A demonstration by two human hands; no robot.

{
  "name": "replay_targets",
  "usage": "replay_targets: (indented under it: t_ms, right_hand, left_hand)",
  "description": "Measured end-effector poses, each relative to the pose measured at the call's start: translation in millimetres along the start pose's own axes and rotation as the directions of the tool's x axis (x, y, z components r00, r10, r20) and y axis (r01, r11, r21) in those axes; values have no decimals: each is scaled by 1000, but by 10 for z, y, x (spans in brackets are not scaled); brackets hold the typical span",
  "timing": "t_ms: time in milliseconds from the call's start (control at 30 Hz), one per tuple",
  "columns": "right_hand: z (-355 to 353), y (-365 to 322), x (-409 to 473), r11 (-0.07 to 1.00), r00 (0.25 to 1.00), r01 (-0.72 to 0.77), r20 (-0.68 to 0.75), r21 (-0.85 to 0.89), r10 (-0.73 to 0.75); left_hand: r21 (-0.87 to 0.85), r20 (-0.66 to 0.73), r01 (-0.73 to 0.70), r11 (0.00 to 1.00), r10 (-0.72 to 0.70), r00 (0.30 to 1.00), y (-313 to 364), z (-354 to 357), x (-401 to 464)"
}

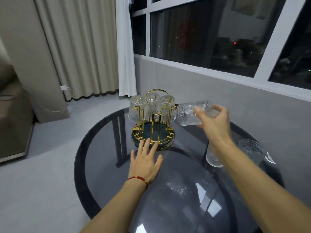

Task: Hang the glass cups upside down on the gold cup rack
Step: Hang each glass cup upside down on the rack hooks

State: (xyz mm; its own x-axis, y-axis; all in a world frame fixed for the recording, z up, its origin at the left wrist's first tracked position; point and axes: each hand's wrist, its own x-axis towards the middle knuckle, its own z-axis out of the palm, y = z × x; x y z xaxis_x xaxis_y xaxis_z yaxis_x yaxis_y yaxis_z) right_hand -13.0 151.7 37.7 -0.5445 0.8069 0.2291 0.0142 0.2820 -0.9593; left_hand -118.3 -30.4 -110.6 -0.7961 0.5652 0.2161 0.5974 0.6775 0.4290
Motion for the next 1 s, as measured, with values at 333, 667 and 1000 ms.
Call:
replay_targets:
  t_ms: [333, 667, 1000]
  right_hand:
    - [366, -254, 423, 944, 983, 169, 117, -283, -141]
    - [692, -228, 471, 841, 929, 307, 331, -445, -164]
    - [911, 18, 478, 801, 919, 333, 361, -497, -158]
  left_hand:
    - [54, -17, 4, 999, -3, 1000, 14, 23, 6]
    - [67, -10, 0, 998, 0, 1000, 9, 28, 16]
    - [71, -6, 1, 997, 0, 1000, 8, 25, 16]
